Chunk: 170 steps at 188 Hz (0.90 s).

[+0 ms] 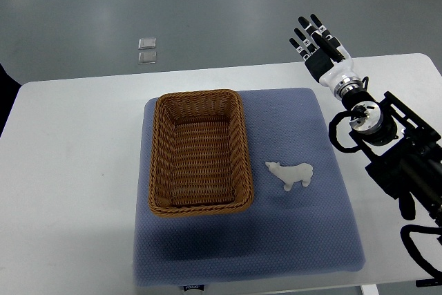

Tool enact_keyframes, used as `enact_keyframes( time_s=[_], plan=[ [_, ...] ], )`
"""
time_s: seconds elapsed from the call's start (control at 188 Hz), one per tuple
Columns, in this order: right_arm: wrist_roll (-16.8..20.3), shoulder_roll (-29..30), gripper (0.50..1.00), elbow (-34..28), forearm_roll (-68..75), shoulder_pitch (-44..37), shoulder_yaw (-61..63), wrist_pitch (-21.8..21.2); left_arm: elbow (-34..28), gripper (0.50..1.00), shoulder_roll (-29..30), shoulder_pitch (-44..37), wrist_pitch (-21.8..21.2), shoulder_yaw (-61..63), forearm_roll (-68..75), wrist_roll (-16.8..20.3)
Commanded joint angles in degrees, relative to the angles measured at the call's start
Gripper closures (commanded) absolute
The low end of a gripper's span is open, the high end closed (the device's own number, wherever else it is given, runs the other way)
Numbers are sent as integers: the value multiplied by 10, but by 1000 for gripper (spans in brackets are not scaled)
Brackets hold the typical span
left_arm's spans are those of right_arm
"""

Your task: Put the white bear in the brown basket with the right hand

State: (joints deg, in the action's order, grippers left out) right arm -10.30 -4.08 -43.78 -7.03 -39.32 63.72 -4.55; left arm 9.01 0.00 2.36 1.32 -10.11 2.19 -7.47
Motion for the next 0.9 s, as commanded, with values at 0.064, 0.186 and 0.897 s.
enact_keyframes(
  time_s=[0.064,0.186,0.897],
  plan=[
    [0,0,570,0,0,0,-1,0,0,500,0,0,0,0,0,0],
    [0,0,570,0,-1,-1,-1,0,1,500,0,0,0,-1,-1,0],
    [34,-175,572,-117,-250,-156,-335,-10,4,500,0,0,0,2,0,0]
  ],
)
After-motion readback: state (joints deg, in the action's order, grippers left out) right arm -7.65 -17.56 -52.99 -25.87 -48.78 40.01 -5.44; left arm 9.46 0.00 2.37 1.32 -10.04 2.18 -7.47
